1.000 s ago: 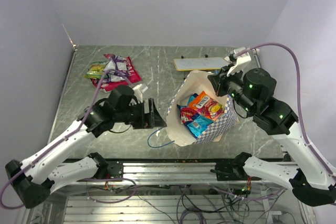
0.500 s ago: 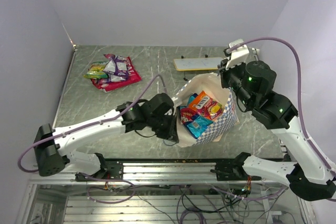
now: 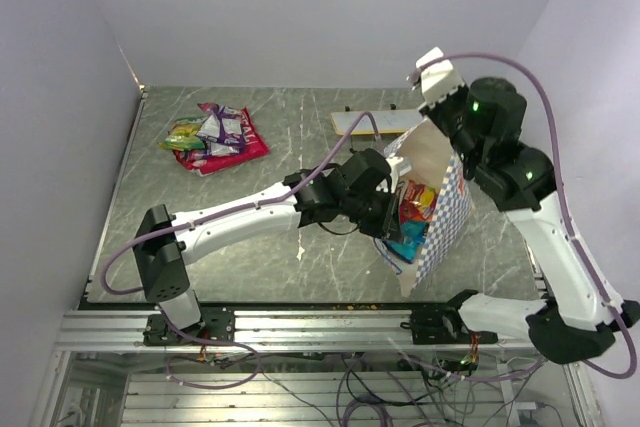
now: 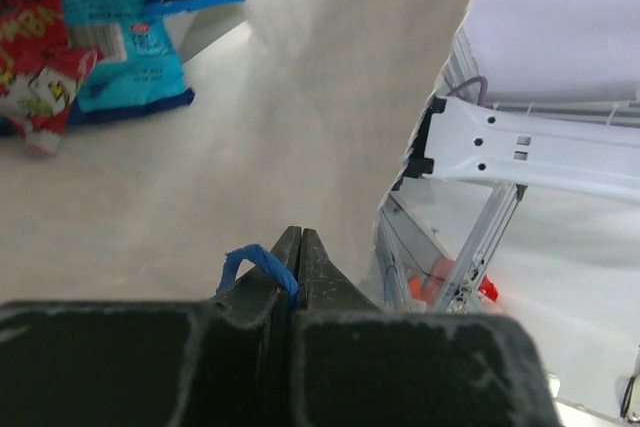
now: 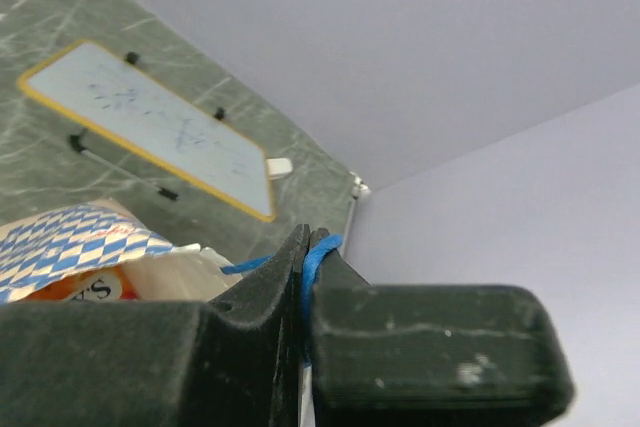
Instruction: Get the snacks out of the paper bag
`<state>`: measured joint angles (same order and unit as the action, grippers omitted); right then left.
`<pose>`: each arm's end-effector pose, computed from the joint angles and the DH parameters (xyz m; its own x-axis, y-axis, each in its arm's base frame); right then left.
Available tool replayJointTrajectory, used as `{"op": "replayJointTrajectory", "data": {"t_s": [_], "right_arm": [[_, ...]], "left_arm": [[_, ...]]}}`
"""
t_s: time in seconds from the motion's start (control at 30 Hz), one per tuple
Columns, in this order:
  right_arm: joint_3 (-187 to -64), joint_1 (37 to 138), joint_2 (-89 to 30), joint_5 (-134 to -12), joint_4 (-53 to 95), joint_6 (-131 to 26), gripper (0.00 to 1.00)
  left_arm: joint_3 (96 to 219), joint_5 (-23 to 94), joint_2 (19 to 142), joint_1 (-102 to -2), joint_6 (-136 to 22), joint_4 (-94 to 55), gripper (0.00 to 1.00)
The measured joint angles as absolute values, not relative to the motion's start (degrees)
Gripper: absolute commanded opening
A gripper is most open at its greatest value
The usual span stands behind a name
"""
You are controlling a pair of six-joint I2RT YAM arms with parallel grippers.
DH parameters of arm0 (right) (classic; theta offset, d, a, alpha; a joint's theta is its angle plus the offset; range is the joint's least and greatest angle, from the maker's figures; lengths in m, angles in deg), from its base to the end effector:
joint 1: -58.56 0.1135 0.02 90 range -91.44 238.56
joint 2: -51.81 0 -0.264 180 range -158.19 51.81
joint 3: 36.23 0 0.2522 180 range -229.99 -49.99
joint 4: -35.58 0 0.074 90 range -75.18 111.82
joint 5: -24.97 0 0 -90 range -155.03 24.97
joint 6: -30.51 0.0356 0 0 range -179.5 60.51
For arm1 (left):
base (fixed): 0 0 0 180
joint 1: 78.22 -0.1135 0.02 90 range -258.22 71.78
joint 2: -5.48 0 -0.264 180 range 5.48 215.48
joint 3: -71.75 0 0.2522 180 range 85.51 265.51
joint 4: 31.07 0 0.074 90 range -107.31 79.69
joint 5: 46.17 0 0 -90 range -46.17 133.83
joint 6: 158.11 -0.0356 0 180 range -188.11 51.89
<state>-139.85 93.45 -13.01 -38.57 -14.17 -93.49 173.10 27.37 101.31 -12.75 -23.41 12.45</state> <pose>0.1798 0.1061 0.4903 -0.0435 -0.6406 -0.7666 -0.2142 0.7555 -0.6192 0.1499 -0.3527 0.3338 -0.8606 0.2609 -0.4374 0.5062 0.5326 -0.6783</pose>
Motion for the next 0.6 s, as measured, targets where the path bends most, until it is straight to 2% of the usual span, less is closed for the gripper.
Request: {"op": "replayJointTrajectory", "data": {"t_s": [0.23, 0.37, 0.47, 0.6], "right_arm": [[-150.63, 85.69, -19.11, -48.60, -17.40, -93.56, 0.00], [-147.61, 85.47, -15.22, -57.98, -17.10, -89.84, 0.00], [-139.83, 85.36, -9.69, -69.76, -16.49, -86.24, 0.00], [-125.25, 85.63, -2.52, -90.63, -11.55, -76.86, 0.00]], "left_arm": [[172.49, 31.76, 98.66, -12.93, -24.61, 11.36, 0.07], [162.96, 34.47, 92.65, -13.89, -23.43, 8.76, 0.07], [154.96, 35.39, 89.51, -14.37, -21.94, 7.14, 0.07], [141.71, 36.35, 85.86, -13.84, -18.73, 2.68, 0.30]]}}
